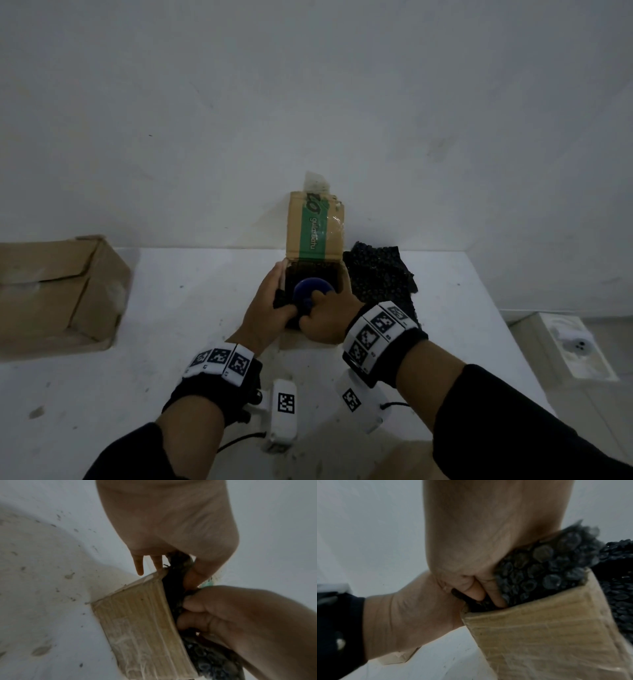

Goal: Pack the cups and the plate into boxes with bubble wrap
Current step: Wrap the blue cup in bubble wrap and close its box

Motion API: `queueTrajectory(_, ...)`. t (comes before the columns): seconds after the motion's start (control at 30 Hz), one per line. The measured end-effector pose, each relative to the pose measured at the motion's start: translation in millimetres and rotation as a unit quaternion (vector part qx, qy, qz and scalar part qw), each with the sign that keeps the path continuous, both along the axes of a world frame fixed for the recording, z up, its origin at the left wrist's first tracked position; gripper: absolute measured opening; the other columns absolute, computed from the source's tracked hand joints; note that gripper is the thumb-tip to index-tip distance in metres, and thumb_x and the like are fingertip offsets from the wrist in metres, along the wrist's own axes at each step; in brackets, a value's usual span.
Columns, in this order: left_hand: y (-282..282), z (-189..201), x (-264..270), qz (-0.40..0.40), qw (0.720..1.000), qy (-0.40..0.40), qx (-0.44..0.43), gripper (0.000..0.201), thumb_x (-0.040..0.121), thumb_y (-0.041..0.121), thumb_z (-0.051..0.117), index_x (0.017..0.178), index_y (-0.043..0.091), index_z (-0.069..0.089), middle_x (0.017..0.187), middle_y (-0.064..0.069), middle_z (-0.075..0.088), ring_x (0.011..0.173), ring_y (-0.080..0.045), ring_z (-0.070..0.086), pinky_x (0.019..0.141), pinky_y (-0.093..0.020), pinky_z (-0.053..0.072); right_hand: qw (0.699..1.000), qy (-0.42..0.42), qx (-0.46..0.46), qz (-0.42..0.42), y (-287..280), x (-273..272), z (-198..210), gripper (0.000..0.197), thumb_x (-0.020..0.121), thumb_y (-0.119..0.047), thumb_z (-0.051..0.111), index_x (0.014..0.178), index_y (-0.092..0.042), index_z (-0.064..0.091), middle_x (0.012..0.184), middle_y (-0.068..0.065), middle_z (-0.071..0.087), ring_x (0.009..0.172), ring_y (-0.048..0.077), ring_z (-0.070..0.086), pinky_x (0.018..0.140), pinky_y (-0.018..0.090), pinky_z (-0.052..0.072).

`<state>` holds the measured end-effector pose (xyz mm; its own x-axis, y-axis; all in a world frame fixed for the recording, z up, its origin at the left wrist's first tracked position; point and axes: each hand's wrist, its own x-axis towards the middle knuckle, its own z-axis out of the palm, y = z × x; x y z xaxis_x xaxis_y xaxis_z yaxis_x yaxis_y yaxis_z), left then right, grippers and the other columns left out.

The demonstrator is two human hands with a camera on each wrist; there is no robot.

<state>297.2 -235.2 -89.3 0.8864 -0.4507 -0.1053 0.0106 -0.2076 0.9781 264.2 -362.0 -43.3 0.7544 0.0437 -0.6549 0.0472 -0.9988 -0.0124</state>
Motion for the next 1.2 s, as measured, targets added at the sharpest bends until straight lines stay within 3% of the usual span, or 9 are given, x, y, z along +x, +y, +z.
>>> queueTrajectory(0.1,-2.0,10.7,-1.5,0.019,0.998,0.061,-0.03,0.063,0.09,-0.012,0.036,0.146,0.012,0.018,0.153,0.0,0.02,0.131,-0.002,0.02,0.105,-0.018,0.023,0.996,0.006,0.051,-0.071,0.9,9.6,-13.0,0.061,0.093,-0.058,0.025,0.127,-0.012,0.045,0.12,0.013,0.053,0.105,0.027,0.052,0.089,0.034,0.036)
queueTrajectory(0.23,1.9,14.0,-1.3,0.016,0.997,0.07,-0.019,0.06,0.093,-0.01,0.03,0.146,0.017,0.019,0.151,0.004,0.023,0.13,-0.001,0.021,0.103,-0.013,0.021,0.987,-0.023,0.139,-0.082,-9.7,14.6,-6.5,0.032,0.094,-0.029,0.045,0.066,-0.014,0.05,0.066,0.003,0.047,0.059,0.015,0.042,0.062,0.026,0.036)
queueTrajectory(0.4,2.0,18.0,-4.8,0.007,0.997,0.068,-0.025,0.06,0.092,-0.014,0.029,0.132,0.031,0.025,0.124,0.026,0.036,0.115,0.005,0.037,0.086,0.002,0.033,0.949,-0.152,0.272,-0.057,-27.6,8.8,-3.4,0.022,0.09,-0.021,0.056,0.109,-0.019,0.067,0.104,-0.002,0.064,0.095,0.012,0.056,0.082,0.023,0.044)
queueTrajectory(0.5,4.2,10.8,-2.4,0.018,0.995,0.094,-0.039,0.055,0.096,-0.005,0.028,0.146,0.018,0.02,0.151,0.007,0.024,0.133,-0.003,0.024,0.104,-0.014,0.024,0.965,-0.12,0.234,-0.009,-17.9,5.9,-19.8,0.029,0.096,-0.031,0.045,0.099,-0.012,0.067,0.109,0.006,0.056,0.101,0.021,0.052,0.09,0.038,0.043)
queueTrajectory(0.67,-0.3,21.4,-8.9,0.027,0.986,0.116,-0.115,0.042,0.102,0.01,0.017,0.143,0.012,0.023,0.137,0.004,0.035,0.125,-0.008,0.032,0.075,0.002,0.038,0.973,-0.126,0.184,-0.06,-12.3,2.8,-36.1,0.041,0.094,-0.049,0.035,0.106,-0.011,0.042,0.102,0.012,0.052,0.089,0.028,0.052,0.079,0.038,0.043)
queueTrajectory(0.77,-3.1,19.6,-8.8,0.039,0.98,0.126,-0.147,0.042,0.102,0.014,0.015,0.144,0.012,0.021,0.138,0.005,0.033,0.131,-0.01,0.031,0.081,-0.003,0.036,0.983,-0.101,0.138,-0.068,-8.0,12.1,-35.9,0.05,0.095,-0.054,0.029,0.113,-0.011,0.045,0.108,0.013,0.054,0.095,0.028,0.052,0.082,0.039,0.043)
queueTrajectory(0.93,0.7,12.0,-3.3,0.029,0.986,0.129,-0.104,0.044,0.102,0.019,0.015,0.146,0.015,0.018,0.147,0.006,0.027,0.13,-0.004,0.026,0.087,-0.006,0.028,0.972,-0.076,0.221,-0.032,-12.2,27.8,-17.4,0.028,0.09,-0.032,0.054,0.07,-0.013,0.06,0.072,0.002,0.053,0.062,0.013,0.046,0.063,0.027,0.037)
queueTrajectory(1.0,3.7,9.3,-1.6,0.021,0.988,0.13,-0.086,0.044,0.102,0.021,0.015,0.146,0.018,0.017,0.15,0.006,0.024,0.133,-0.004,0.023,0.09,-0.007,0.025,0.97,-0.113,0.216,-0.014,-21.0,28.9,-10.1,0.008,0.082,-0.021,0.066,0.086,-0.015,0.063,0.083,-0.005,0.053,0.075,0.01,0.049,0.067,0.023,0.037)
queueTrajectory(1.2,1.0,12.1,-3.5,0.017,0.985,0.138,-0.1,0.044,0.102,0.019,0.015,0.147,0.015,0.014,0.152,0.003,0.02,0.126,-0.001,0.023,0.084,-0.002,0.025,0.985,-0.138,0.087,0.047,-15.8,23.4,-21.3,0.046,0.086,-0.023,0.061,0.125,-0.007,0.045,0.113,0.011,0.059,0.104,0.028,0.056,0.08,0.033,0.046)
